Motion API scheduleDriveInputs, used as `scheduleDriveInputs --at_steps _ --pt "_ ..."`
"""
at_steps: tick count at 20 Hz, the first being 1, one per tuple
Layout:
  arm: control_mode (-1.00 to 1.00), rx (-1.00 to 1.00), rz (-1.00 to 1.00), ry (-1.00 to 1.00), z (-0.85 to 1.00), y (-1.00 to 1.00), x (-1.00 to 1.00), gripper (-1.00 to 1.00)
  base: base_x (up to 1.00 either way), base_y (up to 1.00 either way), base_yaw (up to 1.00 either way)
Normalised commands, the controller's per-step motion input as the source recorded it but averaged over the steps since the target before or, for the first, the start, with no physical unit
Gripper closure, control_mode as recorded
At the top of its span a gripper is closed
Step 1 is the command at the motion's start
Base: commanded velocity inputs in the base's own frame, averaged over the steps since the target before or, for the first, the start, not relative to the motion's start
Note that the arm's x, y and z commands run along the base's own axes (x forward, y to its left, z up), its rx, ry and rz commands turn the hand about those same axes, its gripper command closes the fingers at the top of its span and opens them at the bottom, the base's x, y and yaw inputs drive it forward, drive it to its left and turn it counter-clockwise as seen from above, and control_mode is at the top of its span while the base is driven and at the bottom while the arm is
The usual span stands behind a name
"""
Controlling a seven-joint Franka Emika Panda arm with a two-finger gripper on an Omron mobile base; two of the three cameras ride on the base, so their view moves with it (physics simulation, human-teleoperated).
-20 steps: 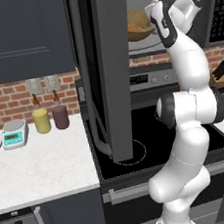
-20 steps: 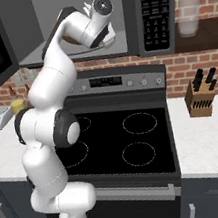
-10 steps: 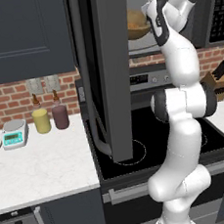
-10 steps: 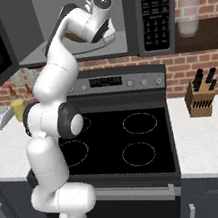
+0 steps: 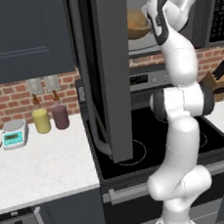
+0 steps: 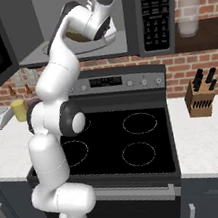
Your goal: Open the microwave, place the bowl with waffle inside the microwave, then close the microwave door and turn it on.
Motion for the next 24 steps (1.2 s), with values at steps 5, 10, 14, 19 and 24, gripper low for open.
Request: scheduleDriveInputs --at_steps 5,10,14,19,24 --pt "-1.0 0.0 0.0 0.02 -0.37 0.24 0.0 1.0 0.0 0.0 0.0" --pt "-1.0 0.0 0.0 0.05 -0.15 0.18 0.05 1.0 0.0 0.0 0.0" --pt "-1.0 0.0 0.0 0.01 0.0 0.14 0.02 -1.0 0.0 0.0 0.0" --pt "-1.0 0.0 0.0 -0.05 0.16 0.02 0.0 -1.0 0.0 0.0 0.0" --pt "-1.0 0.0 0.0 -0.15 0.19 0.0 0.0 -1.0 0.0 0.0 0.0"
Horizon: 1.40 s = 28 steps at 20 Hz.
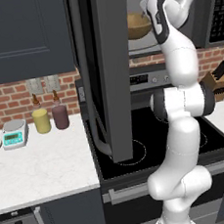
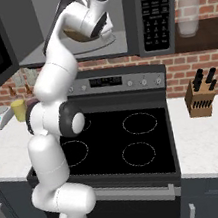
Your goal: Open the microwave, place the bowl with waffle inside the microwave, then close the microwave door and turn it on.
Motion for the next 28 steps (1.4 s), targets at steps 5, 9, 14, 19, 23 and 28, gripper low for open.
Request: scheduleDriveInputs --at_steps 5,9,14,19,23,28 --pt "-1.0 0.0 0.0 -0.13 0.09 0.0 0.0 -1.0 0.0 0.0 0.0" --pt "-1.0 0.0 0.0 -0.11 0.09 0.01 -0.39 -1.0 0.0 0.0 0.0" --pt "-1.0 0.0 0.01 -0.17 0.07 0.0 -0.96 -1.0 0.0 0.0 0.0" --pt "-1.0 0.0 0.02 -0.16 0.21 0.02 -1.0 -1.0 0.0 0.0 0.0" --pt "-1.0 0.0 0.04 -0.13 0.02 0.11 -1.0 -1.0 0.0 0.0 0.0" --pt "-1.0 0.0 0.07 -0.1 0.0 0.1 -1.0 -1.0 0.0 0.0 0.0"
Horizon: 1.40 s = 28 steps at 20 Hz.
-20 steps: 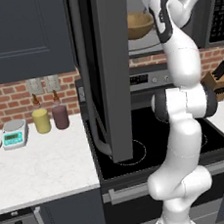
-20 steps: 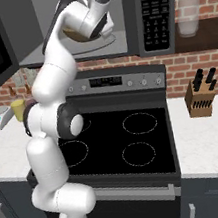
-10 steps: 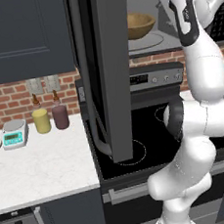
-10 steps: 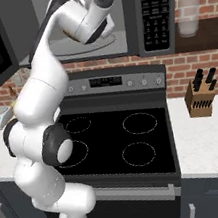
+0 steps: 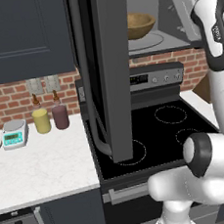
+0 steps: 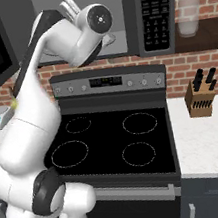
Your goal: Open the microwave, place the bowl with waffle inside the microwave, then close the microwave door and turn it on.
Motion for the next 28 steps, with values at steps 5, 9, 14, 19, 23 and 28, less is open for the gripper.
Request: scheduleDriveInputs --at_steps 5,9,14,19,23,28 --pt "-1.0 0.0 0.1 -0.14 0.0 0.12 -1.0 -1.0 0.0 0.0 0.0" --pt "-1.0 -0.02 0.1 -0.03 0.0 0.18 -1.0 -1.0 0.0 0.0 0.0" --pt "-1.0 -0.02 0.08 0.0 0.0 0.16 -1.0 -1.0 0.0 0.0 0.0" --pt "-1.0 -0.03 0.08 0.0 0.0 0.2 -1.0 -1.0 0.0 0.0 0.0" --pt "-1.0 0.0 0.06 0.0 0.0 0.1 -1.0 -1.0 0.0 0.0 0.0" --pt "-1.0 -0.03 0.04 0.03 -0.1 0.38 -0.72 1.0 0.0 0.0 0.0"
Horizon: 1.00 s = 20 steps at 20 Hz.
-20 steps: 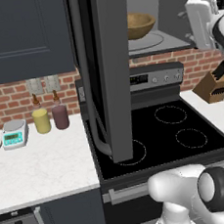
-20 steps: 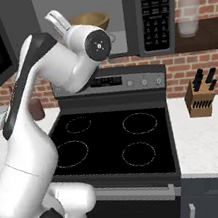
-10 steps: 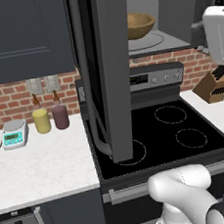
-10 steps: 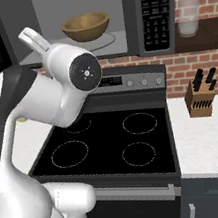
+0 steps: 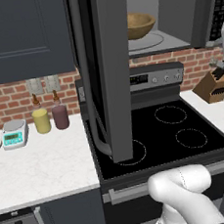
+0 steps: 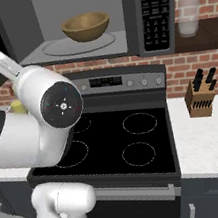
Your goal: Open the microwave, place the bowl with waffle inside the microwave, then close the microwave door and turn it on.
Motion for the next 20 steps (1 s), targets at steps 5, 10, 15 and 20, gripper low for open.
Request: scheduleDriveInputs --at_steps 5,10,15,20 --pt "-1.0 -0.02 0.1 0.0 -0.07 0.26 -0.83 1.0 0.0 0.0 0.0" --pt "-1.0 -0.04 0.14 0.0 -0.05 0.38 -0.8 1.0 0.0 0.0 0.0" --pt "-1.0 -0.08 0.17 0.04 -0.07 0.38 -0.68 1.0 0.0 0.0 0.0" --pt "-1.0 -0.05 0.17 0.01 -0.06 0.36 -0.55 1.0 0.0 0.0 0.0"
